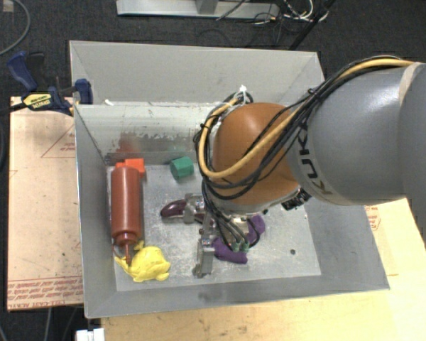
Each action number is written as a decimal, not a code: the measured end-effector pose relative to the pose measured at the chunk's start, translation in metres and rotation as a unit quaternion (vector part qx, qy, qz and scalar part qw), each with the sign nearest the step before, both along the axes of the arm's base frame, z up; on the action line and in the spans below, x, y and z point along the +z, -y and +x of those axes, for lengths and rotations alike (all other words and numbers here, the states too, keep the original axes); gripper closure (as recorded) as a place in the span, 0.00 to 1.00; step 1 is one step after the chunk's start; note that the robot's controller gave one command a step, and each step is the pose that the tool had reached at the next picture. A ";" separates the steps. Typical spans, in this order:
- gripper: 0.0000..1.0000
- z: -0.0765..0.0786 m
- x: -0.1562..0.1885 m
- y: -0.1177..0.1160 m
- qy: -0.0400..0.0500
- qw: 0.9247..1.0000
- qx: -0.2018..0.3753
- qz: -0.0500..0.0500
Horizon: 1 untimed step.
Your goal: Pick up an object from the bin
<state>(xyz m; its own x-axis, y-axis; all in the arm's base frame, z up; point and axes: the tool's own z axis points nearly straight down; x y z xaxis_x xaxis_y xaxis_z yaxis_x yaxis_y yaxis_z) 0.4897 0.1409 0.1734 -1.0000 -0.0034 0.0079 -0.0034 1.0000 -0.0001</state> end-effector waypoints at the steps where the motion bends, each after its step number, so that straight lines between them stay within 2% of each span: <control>1: 0.00 0.002 0.004 0.001 0.004 1.000 -0.002 0.001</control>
Offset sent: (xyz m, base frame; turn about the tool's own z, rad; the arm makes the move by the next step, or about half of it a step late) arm 0.0152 -0.0737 -0.0313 -0.3232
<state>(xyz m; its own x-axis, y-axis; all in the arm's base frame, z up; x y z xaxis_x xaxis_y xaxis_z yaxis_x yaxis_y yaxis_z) 0.4916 0.1403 0.1776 -1.0000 -0.0003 0.0004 -0.0003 1.0000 0.0012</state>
